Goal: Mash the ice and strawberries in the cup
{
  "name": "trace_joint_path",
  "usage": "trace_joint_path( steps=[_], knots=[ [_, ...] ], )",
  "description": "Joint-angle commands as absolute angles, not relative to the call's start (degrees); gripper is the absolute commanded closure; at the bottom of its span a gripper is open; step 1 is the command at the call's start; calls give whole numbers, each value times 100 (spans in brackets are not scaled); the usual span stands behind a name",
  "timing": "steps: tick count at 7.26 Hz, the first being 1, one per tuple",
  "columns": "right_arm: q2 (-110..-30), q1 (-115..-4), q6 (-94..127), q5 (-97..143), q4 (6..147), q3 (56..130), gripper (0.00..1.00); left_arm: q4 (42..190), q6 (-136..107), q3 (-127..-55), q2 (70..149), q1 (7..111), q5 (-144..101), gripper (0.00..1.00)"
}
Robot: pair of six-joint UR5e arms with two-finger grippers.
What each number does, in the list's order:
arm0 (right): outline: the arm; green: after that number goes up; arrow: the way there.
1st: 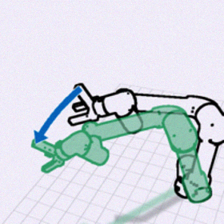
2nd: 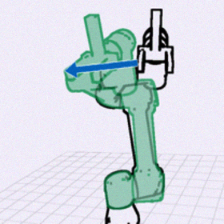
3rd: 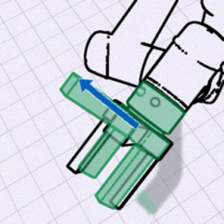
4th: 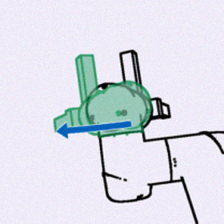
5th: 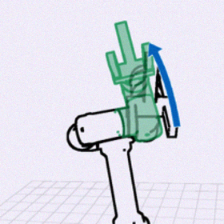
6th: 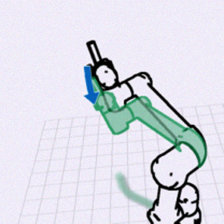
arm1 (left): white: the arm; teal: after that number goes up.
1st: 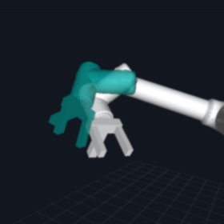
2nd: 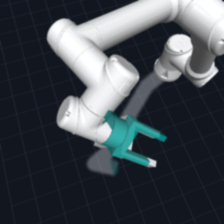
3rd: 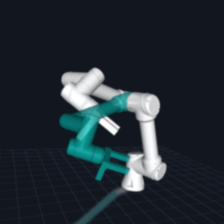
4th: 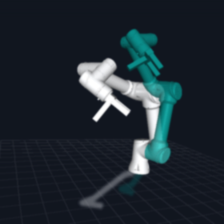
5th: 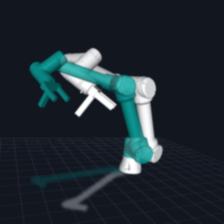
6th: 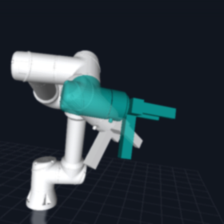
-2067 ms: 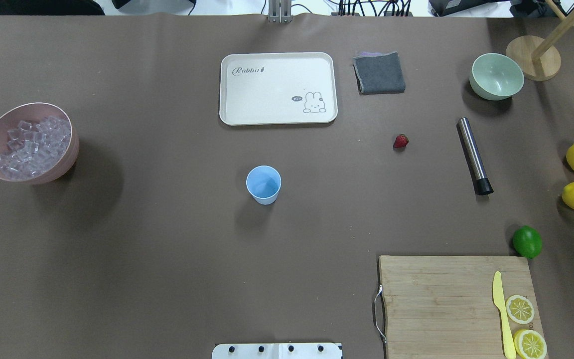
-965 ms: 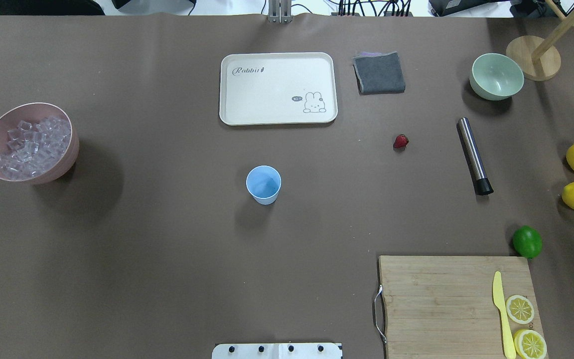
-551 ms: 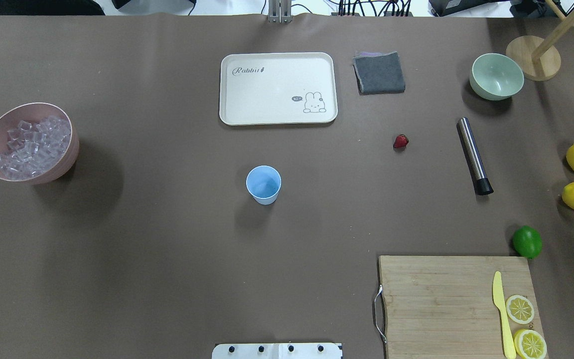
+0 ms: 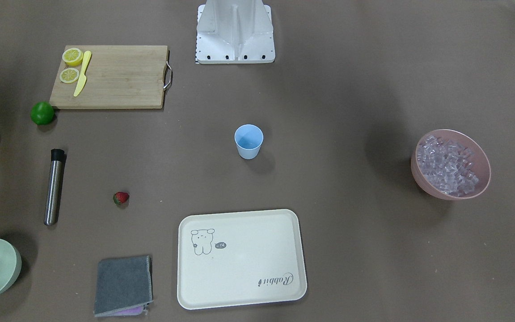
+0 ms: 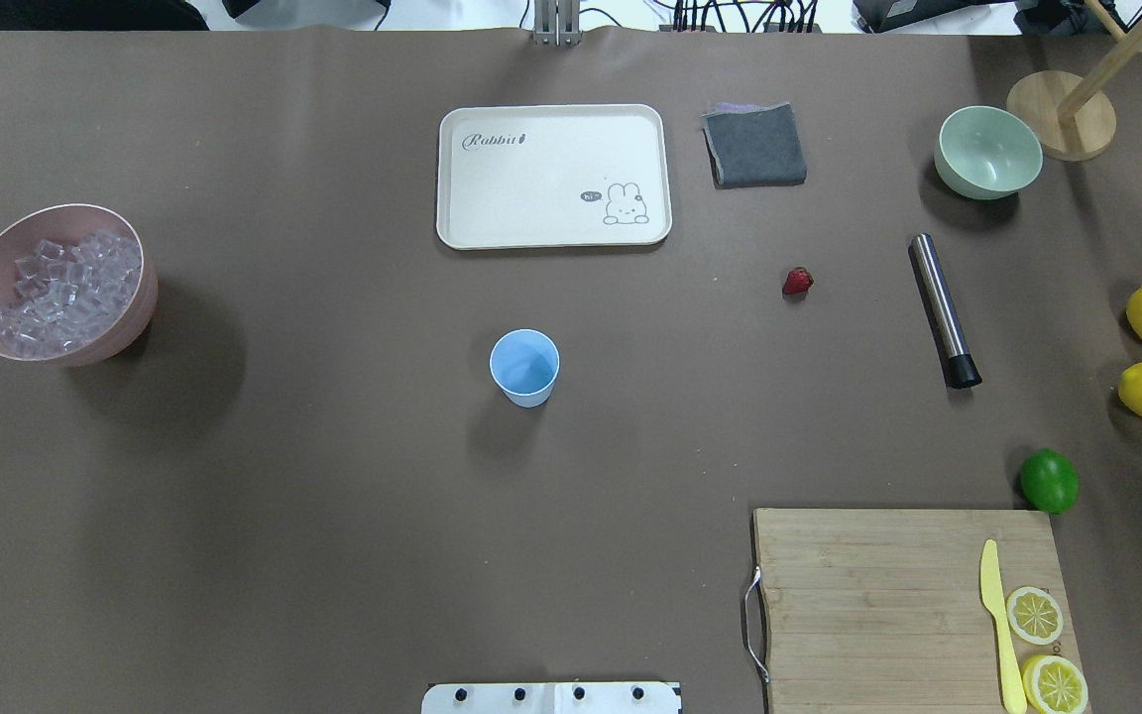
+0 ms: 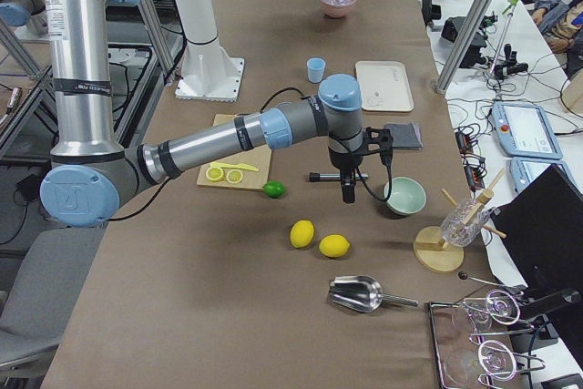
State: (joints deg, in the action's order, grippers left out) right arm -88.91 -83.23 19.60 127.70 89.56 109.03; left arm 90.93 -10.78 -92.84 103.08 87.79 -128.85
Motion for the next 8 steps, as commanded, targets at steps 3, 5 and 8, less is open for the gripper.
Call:
trace_joint_path(
  steps=[3,5,8],
  knots=[
    [-8938,-8323,1960,12771,8956,10951,0,9105,-1316,-9640,10257,8745,-12858,2],
    [-8973,-8323,1960,12762,8956,10951,0,9621,-1328,-9747,10196,7977,-12894,2],
    [-9158,-8323,1960,12727,8956,10951,0,11115,-1318,-9694,9687,6919,-12832,2]
  ],
)
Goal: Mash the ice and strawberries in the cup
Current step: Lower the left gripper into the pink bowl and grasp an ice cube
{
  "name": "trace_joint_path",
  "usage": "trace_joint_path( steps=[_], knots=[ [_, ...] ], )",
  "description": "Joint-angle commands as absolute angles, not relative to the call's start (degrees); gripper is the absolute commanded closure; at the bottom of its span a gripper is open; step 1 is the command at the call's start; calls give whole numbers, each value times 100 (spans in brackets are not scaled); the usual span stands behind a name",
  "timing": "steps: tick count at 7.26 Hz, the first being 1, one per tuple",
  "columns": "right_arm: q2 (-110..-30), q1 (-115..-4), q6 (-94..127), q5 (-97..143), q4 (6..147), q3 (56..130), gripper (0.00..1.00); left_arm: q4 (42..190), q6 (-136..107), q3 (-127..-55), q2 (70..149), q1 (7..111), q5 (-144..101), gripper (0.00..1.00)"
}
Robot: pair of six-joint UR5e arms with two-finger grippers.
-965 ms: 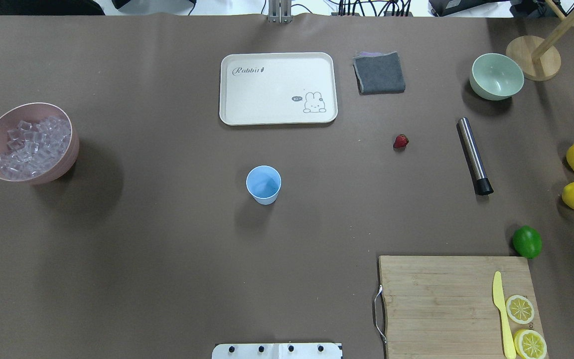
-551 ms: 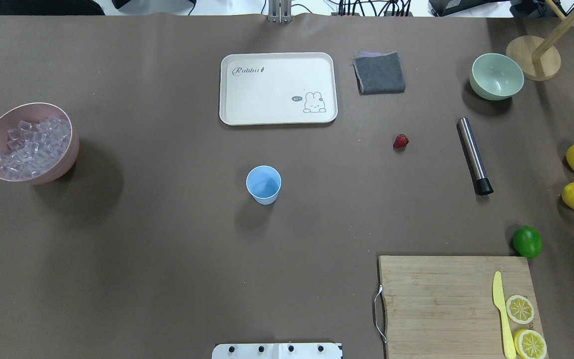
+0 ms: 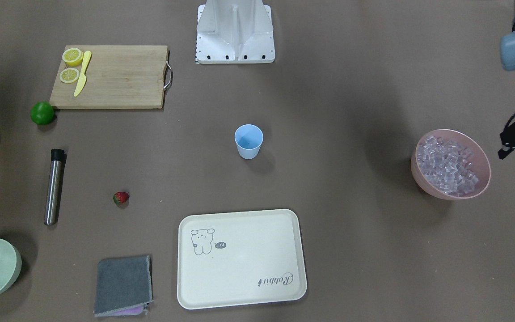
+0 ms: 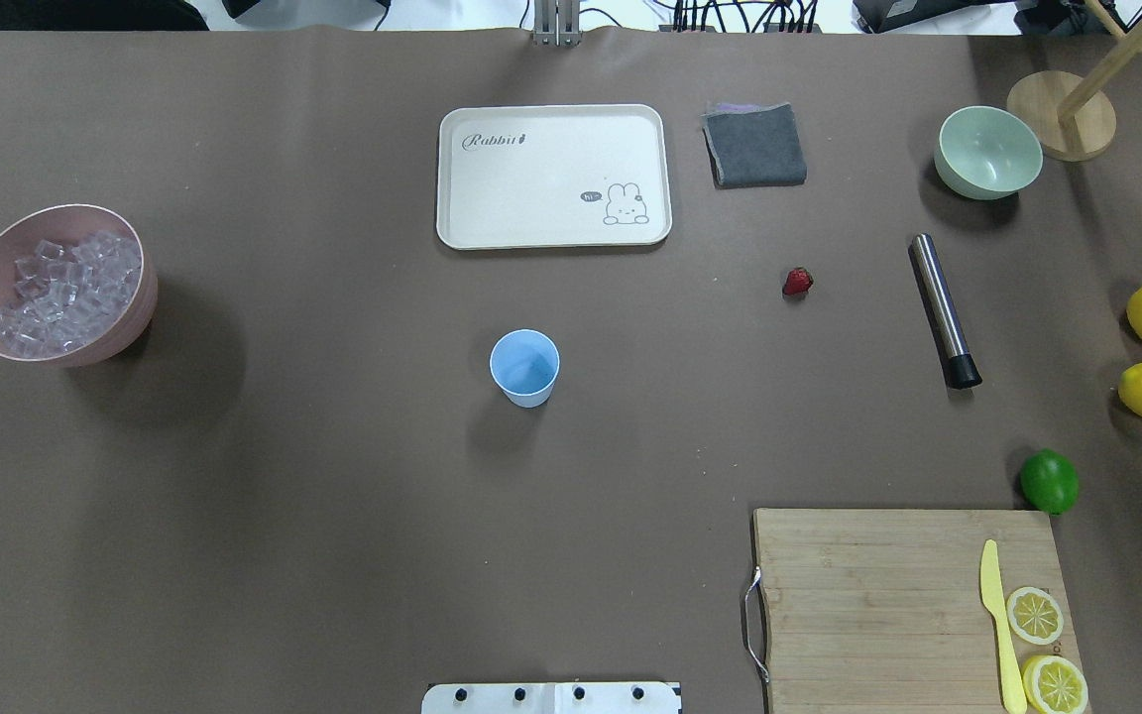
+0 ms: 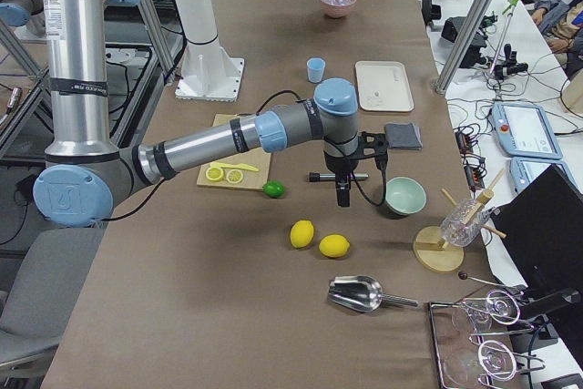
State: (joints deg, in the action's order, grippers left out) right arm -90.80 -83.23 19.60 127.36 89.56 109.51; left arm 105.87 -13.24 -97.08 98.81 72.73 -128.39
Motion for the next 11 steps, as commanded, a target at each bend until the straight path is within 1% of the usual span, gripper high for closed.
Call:
trace_joint_path(
  steps=[1,3,5,9,10,11],
  knots=[
    [-9158,-8323,1960,12727,8956,10925,0,11257,-1310,-9694,9625,6682,-12823,2],
    [-9141,-8323,1960,12727,8947,10898,0,11373,-1310,-9616,9589,6286,-12815,3],
    [-9141,-8323,1960,12718,8947,10907,0,11391,-1310,-9405,9519,6171,-12832,3],
    [-9132,-8323,1960,12709,8947,10960,0,11391,-1362,-9316,9483,6021,-12876,3],
    [-9132,-8323,1960,12709,8947,10960,0,11382,-1345,-9308,9492,6012,-12841,9],
    [-9123,-8323,1960,12709,8947,10960,0,11356,-1327,-9290,9527,6012,-12832,18]
  ],
)
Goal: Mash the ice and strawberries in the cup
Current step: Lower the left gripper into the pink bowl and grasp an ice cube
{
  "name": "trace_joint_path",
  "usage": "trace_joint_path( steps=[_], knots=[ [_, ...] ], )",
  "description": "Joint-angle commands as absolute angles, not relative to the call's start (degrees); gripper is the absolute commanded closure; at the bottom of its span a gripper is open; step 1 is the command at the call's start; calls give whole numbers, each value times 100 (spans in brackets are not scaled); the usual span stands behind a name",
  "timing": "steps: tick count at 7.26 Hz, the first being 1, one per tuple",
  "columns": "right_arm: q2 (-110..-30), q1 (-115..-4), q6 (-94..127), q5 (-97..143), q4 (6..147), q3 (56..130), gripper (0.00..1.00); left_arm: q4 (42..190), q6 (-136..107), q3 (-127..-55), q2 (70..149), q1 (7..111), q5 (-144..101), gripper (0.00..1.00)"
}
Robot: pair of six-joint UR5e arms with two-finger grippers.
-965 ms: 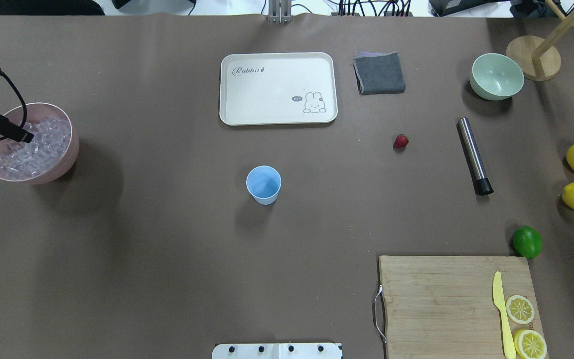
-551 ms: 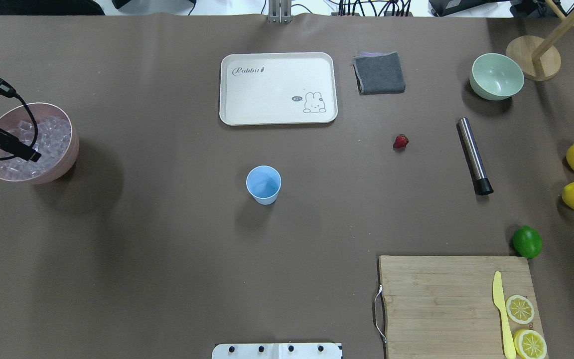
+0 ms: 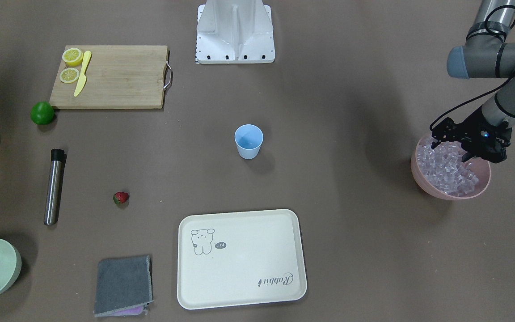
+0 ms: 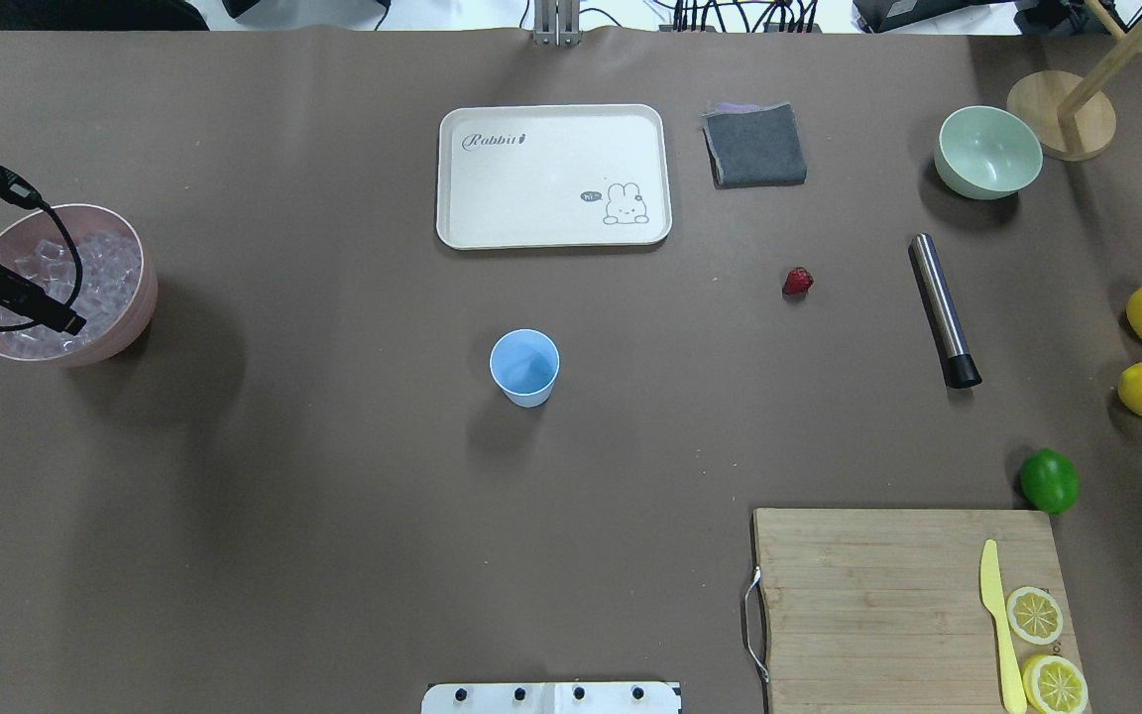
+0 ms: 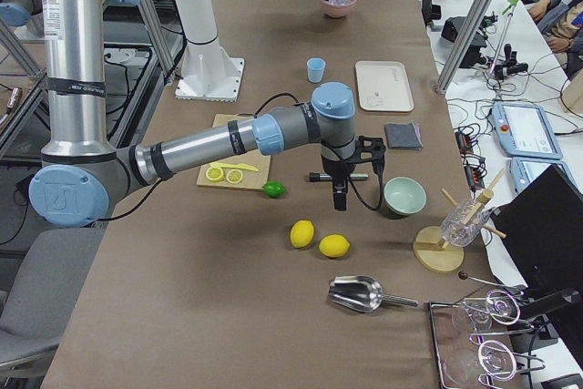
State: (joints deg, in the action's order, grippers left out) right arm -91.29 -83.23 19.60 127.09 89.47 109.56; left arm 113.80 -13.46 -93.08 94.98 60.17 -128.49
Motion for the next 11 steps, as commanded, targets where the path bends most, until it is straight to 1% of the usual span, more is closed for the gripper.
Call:
trace_joint_path(
  steps=[1,2,3,4,5,9,10,11],
  knots=[
    [-9106,-8323,1960,12709,8947,10960,0,11355,-1318,-9194,9553,5994,-12823,20],
    [-9097,-8323,1960,12709,8947,10960,0,11364,-1318,-9167,9554,5994,-12815,29],
    [-9088,-8323,1960,12709,8947,10960,0,11356,-1318,-9176,9597,6003,-12823,51],
    [-9079,-8323,1960,12709,8947,10960,0,11329,-1318,-9202,9676,6003,-12858,83],
    [-9079,-8323,1960,12709,8947,10951,0,11329,-1327,-9211,9685,6012,-12841,100],
    [-9105,-8323,1969,12718,8947,10951,0,11320,-1310,-9430,9694,6310,-12937,100],
    [-9105,-8323,1969,12718,8947,10942,0,11329,-1318,-9544,9799,6511,-13303,100],
    [-9114,-8323,1969,12718,8947,10942,0,11329,-1371,-9545,10078,6608,-13524,100]
  ],
)
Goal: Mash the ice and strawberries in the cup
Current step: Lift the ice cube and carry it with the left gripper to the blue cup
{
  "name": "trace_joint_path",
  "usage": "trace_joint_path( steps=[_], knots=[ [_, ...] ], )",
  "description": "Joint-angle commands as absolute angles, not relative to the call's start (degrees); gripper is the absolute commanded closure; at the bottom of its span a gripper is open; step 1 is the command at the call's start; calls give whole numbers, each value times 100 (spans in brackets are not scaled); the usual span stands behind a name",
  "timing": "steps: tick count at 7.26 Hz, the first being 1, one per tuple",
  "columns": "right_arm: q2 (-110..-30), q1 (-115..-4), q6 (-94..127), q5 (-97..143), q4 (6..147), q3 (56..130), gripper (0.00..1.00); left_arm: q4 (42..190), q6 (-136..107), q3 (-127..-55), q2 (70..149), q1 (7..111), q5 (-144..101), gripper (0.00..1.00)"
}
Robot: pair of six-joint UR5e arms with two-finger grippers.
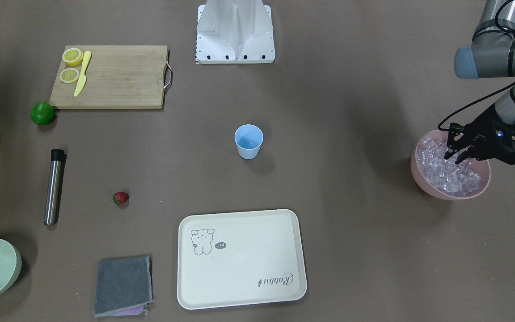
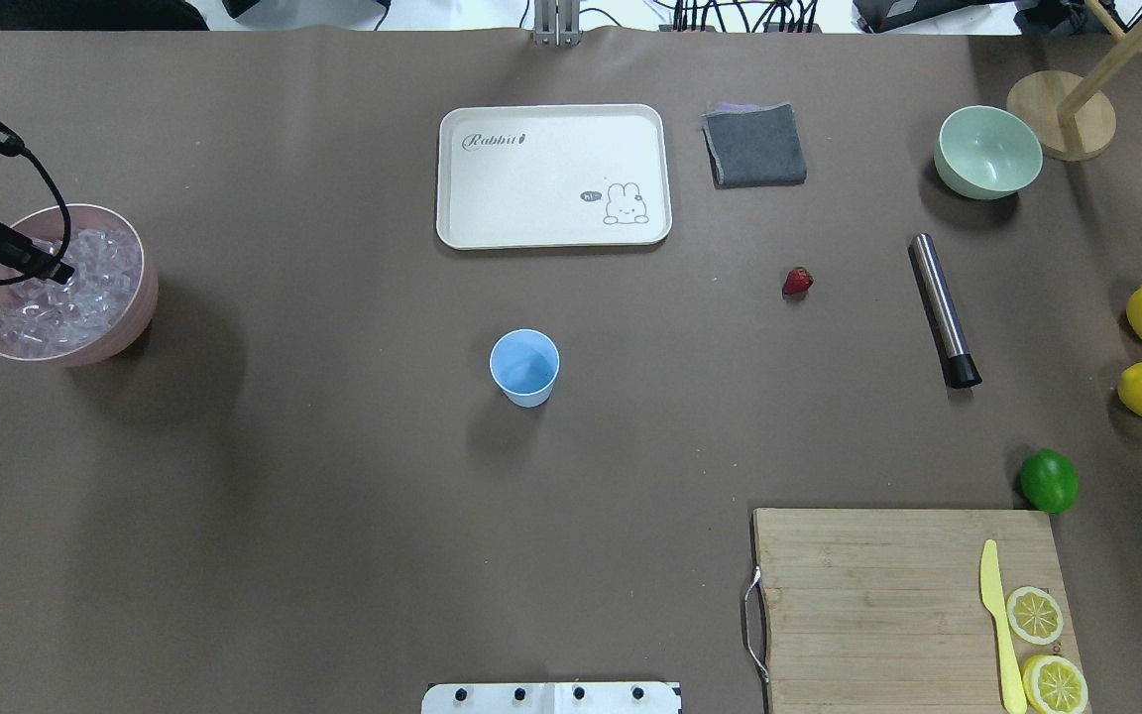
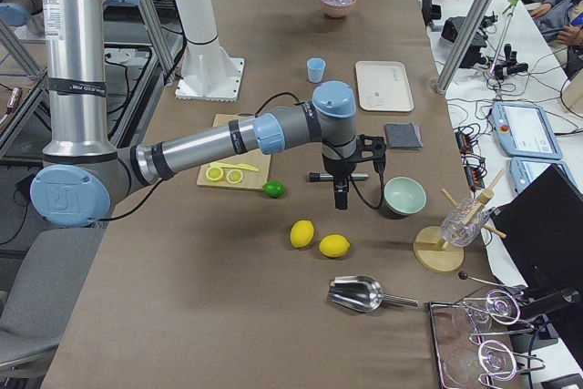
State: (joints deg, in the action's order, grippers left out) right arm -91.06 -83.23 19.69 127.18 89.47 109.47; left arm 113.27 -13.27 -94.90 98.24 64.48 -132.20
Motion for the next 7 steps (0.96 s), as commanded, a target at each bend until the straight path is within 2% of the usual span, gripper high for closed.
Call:
trace_joint_path(
  steps=[1,5,7],
  knots=[
    [-9140,-8323,1969,12726,8947,10951,0,11320,-1432,-9545,10377,6592,-13570,100],
    [-9114,-8323,1969,12735,8947,10907,0,11417,-2703,-9554,11721,5926,-13536,100],
    [-9088,-8323,1969,12744,8947,10898,0,11906,-3555,-9545,12066,5390,-13317,100]
  ],
)
